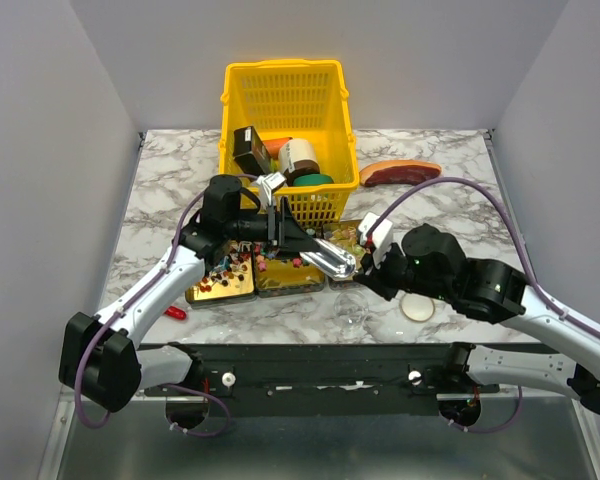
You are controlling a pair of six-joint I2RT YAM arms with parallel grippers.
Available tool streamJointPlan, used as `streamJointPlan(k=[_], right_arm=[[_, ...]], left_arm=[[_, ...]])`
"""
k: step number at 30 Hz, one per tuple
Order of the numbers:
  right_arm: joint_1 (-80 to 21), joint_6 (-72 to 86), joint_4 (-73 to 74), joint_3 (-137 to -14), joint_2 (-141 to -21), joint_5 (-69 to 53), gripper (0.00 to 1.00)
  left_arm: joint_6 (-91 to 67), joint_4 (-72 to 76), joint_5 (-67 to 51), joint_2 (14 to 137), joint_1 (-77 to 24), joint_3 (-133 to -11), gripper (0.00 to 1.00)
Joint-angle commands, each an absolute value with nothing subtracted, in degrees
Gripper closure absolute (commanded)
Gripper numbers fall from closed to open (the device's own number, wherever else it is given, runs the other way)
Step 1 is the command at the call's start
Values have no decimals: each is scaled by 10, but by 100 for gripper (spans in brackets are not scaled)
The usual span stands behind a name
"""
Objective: Pack the candies
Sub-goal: Adjust the spatula, then scoop the fake candies from the storage box.
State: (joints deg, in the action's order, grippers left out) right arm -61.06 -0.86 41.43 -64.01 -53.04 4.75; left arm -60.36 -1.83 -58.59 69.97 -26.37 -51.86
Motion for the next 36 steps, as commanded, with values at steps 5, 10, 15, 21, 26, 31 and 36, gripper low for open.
streamJointPlan(k=[5,10,15,21,26,31,36], right_arm=[[-606,-7,492,-665,-526,97,99],[-571,-28,534,-676,-528,106,99],[-466,-70,566,-714,-571,44,99],[-406,-132,641,-770,-677,8,99],[-388,-143,678,-787,-726,-24,99],[-362,-125,687,-778,-763,-37,99],[-325,-99,681,-781,-804,-57,99]], left_arm=[[-418,-209,-387,671,-259,-619,9],[-366,-266,-209,622,-259,-650,1],[-348,-246,-161,599,-259,-621,1],[-342,-219,-148,607,-260,-579,1],[-349,-167,-141,612,-265,-530,1],[-348,-140,-117,630,-286,-516,1],[-339,-135,-91,664,-305,-518,2]])
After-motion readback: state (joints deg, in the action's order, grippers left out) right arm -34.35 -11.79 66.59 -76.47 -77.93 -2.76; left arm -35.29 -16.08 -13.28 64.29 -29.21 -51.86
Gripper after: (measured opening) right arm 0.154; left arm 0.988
